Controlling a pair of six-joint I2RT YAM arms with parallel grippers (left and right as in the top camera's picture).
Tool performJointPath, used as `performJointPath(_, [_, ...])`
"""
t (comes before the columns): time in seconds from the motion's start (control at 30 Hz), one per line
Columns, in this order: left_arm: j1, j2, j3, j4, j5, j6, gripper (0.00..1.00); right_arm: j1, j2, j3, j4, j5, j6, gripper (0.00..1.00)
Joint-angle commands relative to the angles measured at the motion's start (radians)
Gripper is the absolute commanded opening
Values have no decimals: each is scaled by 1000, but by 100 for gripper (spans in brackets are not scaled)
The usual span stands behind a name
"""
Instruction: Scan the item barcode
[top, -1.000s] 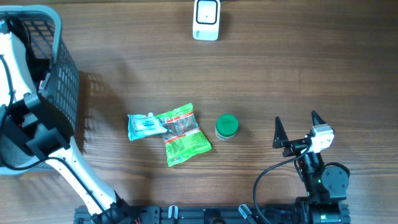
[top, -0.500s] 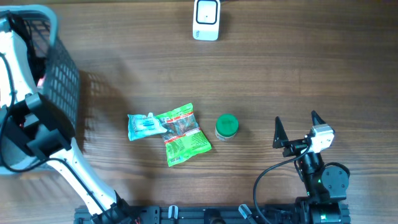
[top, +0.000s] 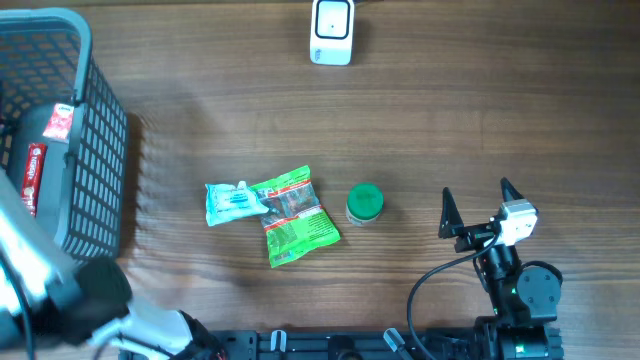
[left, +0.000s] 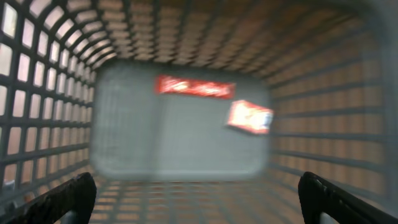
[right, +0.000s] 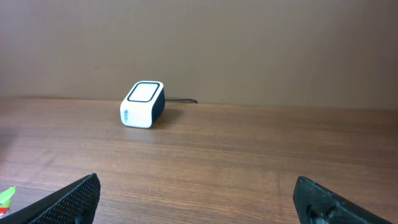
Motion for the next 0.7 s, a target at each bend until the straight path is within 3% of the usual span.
performJointPath(0.0, [-28,-220,9,117,-20,28,100,5,-1,-1,3,-13,13,100])
performJointPath(0.17, [-17,-336,9,349,-108,65,100,5,-1,-1,4,-13,13,100])
performJointPath(0.43, [34,-249,9,691,-181,204,100,5,-1,-1,4,-13,13,100])
performJointPath(0.57, [34,-226,9,658,-267,268,100,5,-1,-1,4,-13,13,100])
performJointPath(0.67, [54,-208,8,604,-209,258,100,5,-1,-1,4,-13,13,100])
